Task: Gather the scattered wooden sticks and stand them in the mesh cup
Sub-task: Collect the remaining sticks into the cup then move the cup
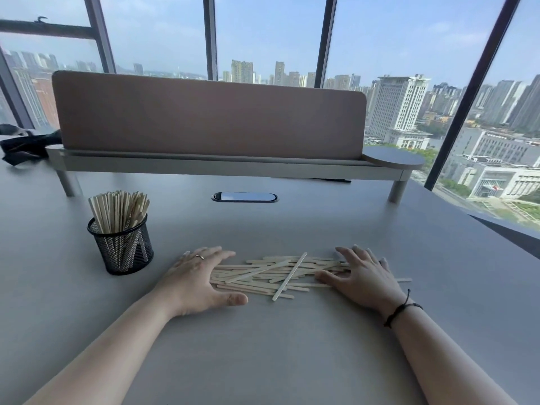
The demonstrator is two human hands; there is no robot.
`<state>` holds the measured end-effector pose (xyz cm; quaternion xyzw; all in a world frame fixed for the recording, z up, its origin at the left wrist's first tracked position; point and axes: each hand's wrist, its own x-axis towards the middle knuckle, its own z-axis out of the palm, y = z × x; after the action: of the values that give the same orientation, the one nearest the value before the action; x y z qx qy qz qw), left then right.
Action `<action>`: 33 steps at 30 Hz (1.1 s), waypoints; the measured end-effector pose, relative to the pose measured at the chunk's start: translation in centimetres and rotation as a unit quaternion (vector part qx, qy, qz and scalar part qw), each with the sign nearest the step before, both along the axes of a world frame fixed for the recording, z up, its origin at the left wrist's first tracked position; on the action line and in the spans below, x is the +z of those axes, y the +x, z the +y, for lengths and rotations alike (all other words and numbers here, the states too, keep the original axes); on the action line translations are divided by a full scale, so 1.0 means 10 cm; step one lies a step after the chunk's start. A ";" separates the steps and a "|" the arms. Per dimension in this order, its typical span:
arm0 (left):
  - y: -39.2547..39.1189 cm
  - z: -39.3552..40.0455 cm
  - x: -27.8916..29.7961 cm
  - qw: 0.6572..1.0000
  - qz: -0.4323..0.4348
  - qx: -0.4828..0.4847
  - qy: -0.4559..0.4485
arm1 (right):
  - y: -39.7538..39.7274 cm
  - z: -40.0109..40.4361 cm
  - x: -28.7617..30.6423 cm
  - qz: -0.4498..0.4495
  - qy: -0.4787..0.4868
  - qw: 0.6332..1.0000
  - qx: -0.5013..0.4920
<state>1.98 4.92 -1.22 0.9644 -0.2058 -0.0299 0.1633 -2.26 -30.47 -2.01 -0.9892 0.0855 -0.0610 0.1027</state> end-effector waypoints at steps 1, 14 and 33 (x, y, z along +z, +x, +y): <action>-0.01 -0.02 0.00 1.000 0.002 -0.002 -0.005 | 0.02 0.08 -0.03 -0.012 -0.006 1.000 0.010; -0.14 -0.33 -0.01 1.000 0.013 -0.021 -0.004 | 0.11 0.78 -0.04 -0.062 0.037 0.995 0.075; -0.15 -0.45 -0.03 1.000 0.001 -0.011 -0.013 | 0.10 1.15 -0.01 -0.064 0.070 0.984 0.153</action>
<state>0.48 0.44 -1.53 0.9600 -0.2163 -0.0300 0.1754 -1.23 -19.00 -2.15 -0.9749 -0.0700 -0.1015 0.1851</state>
